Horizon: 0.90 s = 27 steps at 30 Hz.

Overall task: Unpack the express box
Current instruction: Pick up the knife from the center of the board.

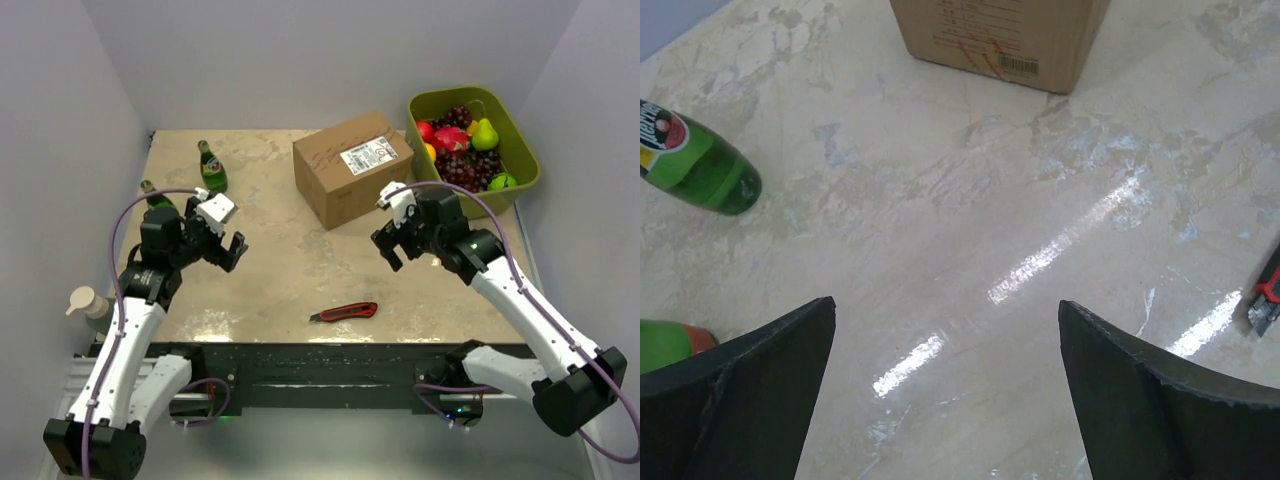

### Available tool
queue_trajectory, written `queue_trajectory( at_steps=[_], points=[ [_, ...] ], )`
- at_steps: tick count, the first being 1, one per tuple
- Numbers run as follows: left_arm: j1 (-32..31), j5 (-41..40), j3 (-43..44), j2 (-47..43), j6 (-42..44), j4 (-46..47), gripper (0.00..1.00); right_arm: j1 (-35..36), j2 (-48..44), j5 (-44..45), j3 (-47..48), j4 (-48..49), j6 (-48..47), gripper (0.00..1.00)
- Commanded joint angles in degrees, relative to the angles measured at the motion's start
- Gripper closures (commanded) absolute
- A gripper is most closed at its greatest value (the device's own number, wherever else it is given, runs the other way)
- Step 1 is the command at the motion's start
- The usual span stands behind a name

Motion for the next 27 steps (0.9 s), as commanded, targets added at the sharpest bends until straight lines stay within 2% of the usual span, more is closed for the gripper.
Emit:
queue_trajectory(
  at_steps=[1, 3, 4, 10, 17, 27],
  points=[
    [0.48, 5.86, 2.09, 1.79, -1.48, 0.80, 0.03, 0.16, -3.13, -15.77, -2.03, -7.51, -17.14, 0.01],
    [0.48, 7.01, 2.53, 2.14, -1.04, -0.26, 0.03, 0.16, -4.10, -23.07, -3.42, -10.95, -29.76, 0.01],
    [0.48, 7.88, 3.05, 2.14, -0.34, -0.61, 0.03, 0.25, -3.75, -25.88, -4.04, -10.80, -30.97, 0.01],
    [0.39, 7.19, 4.90, 3.10, 2.56, -4.82, 0.07, 0.77, 4.85, -29.42, -4.67, -10.45, -37.66, 0.06],
    [0.48, 6.49, 4.91, 3.20, 3.53, -8.43, 0.04, 6.75, 9.69, -28.46, -7.82, -4.38, -46.17, 0.04],
    [3.20, 7.01, 4.12, 1.88, 2.48, -8.79, 0.04, 13.17, 17.69, -26.62, -9.67, 1.16, -48.65, 0.04]
  ],
)
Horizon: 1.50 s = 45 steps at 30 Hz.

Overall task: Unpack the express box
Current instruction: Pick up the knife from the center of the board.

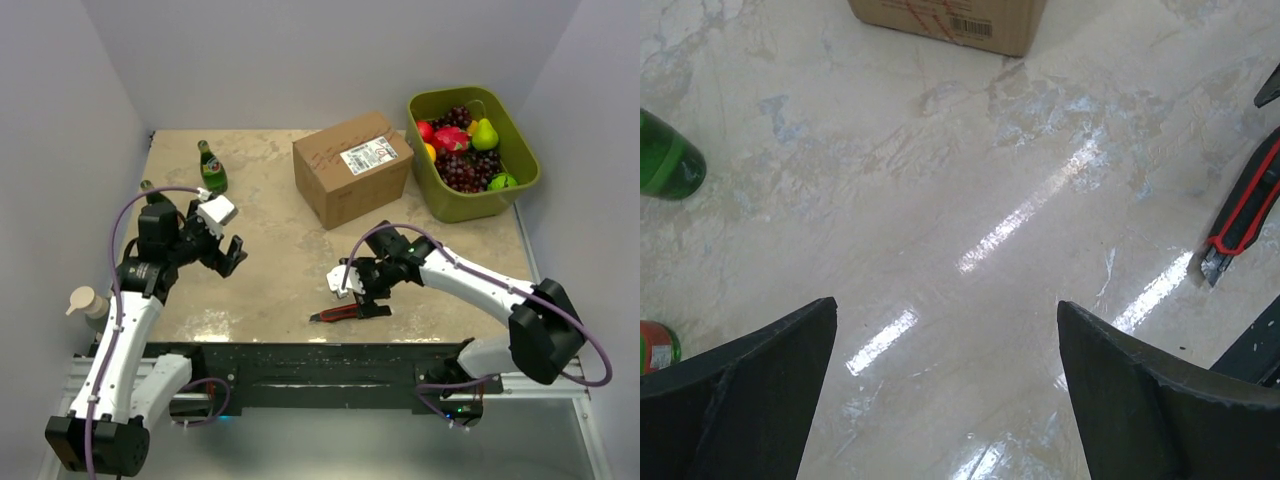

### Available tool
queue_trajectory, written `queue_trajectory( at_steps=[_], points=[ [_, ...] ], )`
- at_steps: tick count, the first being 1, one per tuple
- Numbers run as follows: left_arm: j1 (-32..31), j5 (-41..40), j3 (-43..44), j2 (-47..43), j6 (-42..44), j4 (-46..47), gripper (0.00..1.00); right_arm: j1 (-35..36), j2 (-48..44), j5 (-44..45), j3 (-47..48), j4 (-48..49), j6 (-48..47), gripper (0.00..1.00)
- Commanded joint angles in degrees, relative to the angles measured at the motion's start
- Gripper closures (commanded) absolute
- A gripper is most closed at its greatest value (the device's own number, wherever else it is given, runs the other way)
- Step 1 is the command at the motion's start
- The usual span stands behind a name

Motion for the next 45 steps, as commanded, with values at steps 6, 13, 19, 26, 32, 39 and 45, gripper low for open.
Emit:
queue_trajectory(
  at_steps=[6, 13, 19, 26, 32, 39, 45],
  points=[
    [2.29, 1.64, 0.60, -0.92, -0.89, 0.26, 0.04, 5.33, 2.33, 1.21, -4.66, 6.48, -3.06, 0.05],
    [3.35, 2.61, 0.68, -1.18, -2.04, 0.88, 0.04, 7.45, 2.25, 6.75, -8.62, 16.67, 2.39, 0.12],
    [3.87, 3.57, 0.68, -1.54, -2.65, 0.79, 0.04, 7.45, 3.56, 7.19, -8.62, 17.30, 2.75, 0.15],
    [3.87, 4.02, 0.07, -0.22, -1.78, 1.67, 0.05, 7.54, 3.57, 6.84, -9.76, 15.54, 0.82, 0.35],
    [3.87, 4.89, 0.68, 1.19, -0.98, 2.02, 0.05, 7.54, 4.53, 6.75, -10.90, 15.36, -2.00, 0.46],
    [3.70, 16.04, 1.48, 6.10, -1.42, -1.31, 0.08, 7.45, 5.23, 7.63, -11.88, 15.72, -2.00, 0.58],
    [0.63, 21.23, 3.23, 10.50, -3.08, -0.35, 0.08, 7.54, 2.52, 13.23, -5.12, 11.41, -1.13, 1.00]
  ],
)
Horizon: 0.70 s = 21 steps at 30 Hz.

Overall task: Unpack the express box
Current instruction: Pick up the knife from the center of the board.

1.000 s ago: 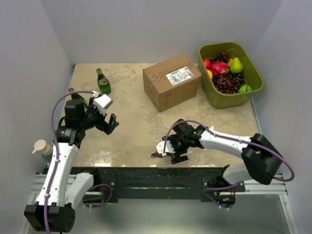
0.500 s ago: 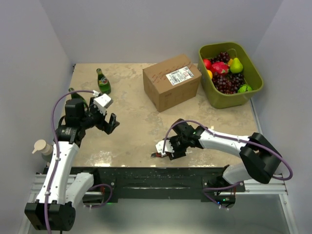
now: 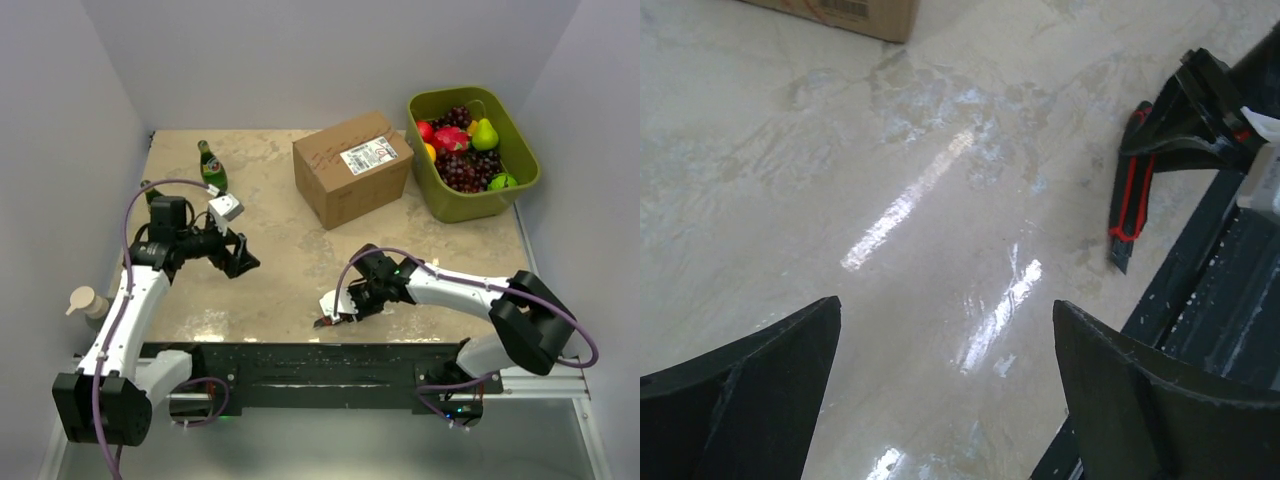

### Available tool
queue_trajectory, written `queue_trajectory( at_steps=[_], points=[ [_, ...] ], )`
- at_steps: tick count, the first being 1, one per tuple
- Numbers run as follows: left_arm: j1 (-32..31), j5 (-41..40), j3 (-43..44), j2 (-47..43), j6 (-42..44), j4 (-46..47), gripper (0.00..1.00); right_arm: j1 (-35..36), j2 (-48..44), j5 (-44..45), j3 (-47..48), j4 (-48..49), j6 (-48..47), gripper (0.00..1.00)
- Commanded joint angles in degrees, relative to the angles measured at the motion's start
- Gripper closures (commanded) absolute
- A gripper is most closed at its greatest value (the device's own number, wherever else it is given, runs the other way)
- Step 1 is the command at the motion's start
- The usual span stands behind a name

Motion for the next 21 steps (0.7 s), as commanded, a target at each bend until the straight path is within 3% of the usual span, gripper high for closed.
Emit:
queue_trajectory(
  at_steps=[1, 9, 13, 21],
  points=[
    [-2.35, 8.19, 3.84, 3.35, -1.97, 0.52, 0.08, 0.20, -2.75, 6.80, 5.51, -3.98, 2.24, 1.00],
    [-9.11, 14.08, 7.19, 9.34, -13.92, 9.03, 0.07, 1.78, -10.75, 19.20, 15.80, 0.67, 13.06, 1.00],
    [-11.23, 14.96, 6.92, 11.44, -18.15, 13.09, 0.07, 4.41, -16.63, 22.80, 13.01, 5.15, 9.13, 1.00],
    [-12.90, 19.53, 8.15, 15.67, -25.27, 18.36, 0.11, 7.23, -17.26, 26.59, 11.59, 6.83, 7.35, 1.00]
  ],
)
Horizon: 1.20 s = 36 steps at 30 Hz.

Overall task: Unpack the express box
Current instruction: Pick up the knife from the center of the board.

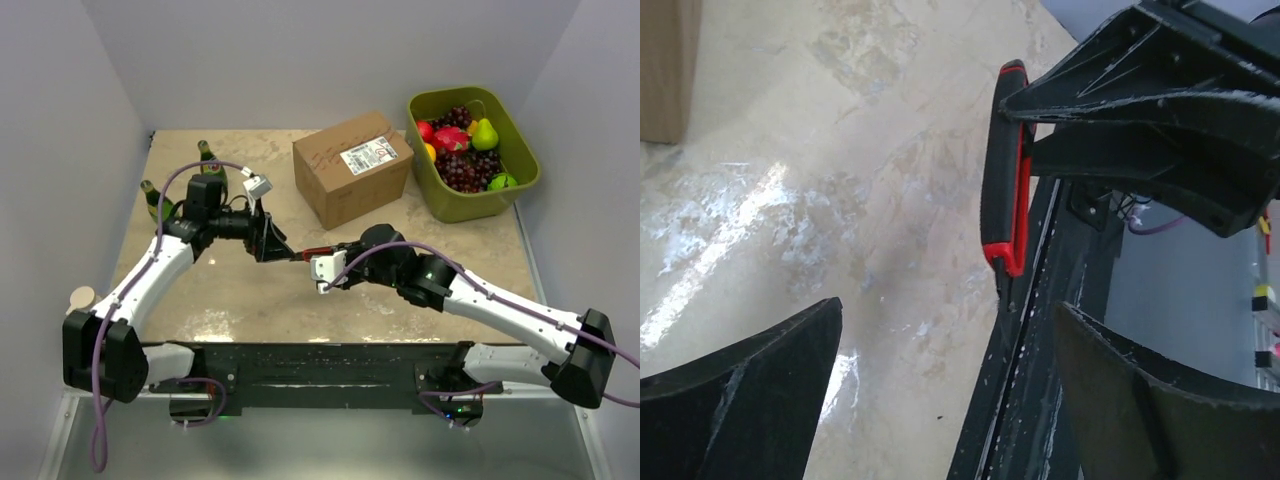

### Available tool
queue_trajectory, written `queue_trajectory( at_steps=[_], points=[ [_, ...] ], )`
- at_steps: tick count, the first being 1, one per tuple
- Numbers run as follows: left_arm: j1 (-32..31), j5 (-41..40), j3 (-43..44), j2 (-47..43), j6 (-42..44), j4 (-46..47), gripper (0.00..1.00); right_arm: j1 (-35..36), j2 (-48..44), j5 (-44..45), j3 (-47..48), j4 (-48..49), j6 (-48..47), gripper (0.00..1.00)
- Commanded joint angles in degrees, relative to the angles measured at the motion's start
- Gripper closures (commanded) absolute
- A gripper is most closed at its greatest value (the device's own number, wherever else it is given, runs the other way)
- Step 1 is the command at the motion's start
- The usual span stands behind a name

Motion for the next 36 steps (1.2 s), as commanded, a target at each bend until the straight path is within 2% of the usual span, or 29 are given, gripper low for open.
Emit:
queue_trajectory(
  at_steps=[1, 7, 11, 13, 20, 31, 36],
  points=[
    [-1.25, 4.43, 3.00, 1.83, -5.14, 4.75, 0.11, 0.12, -0.15, 3.95, -0.87, 3.13, -1.74, 1.00],
    [-2.66, 4.79, 4.23, 4.21, -4.00, 3.52, 0.16, 0.30, 0.64, 4.12, 0.00, 5.07, -0.87, 1.00],
    [-3.71, 2.43, 4.23, 5.44, -4.61, 4.05, 0.25, 0.83, 1.25, 3.77, 0.88, 5.33, -1.13, 1.00],
    [-3.71, 1.45, 4.40, 6.14, -5.49, 5.54, 0.26, 1.00, 1.43, 3.25, 1.32, 5.33, -1.22, 1.00],
    [-4.41, 3.55, 6.25, 8.60, -5.94, 6.95, 0.40, 1.53, 1.26, 3.51, 1.32, 6.12, -0.25, 1.00],
    [-6.00, 4.08, 5.02, 8.69, -4.88, 5.81, 0.36, 1.97, 2.22, 4.65, 1.94, 8.41, -0.60, 1.00],
    [-6.00, 5.13, 4.93, 9.31, -5.58, 7.38, 0.49, 2.32, 2.23, 4.04, 2.38, 7.97, -1.48, 1.00]
  ],
)
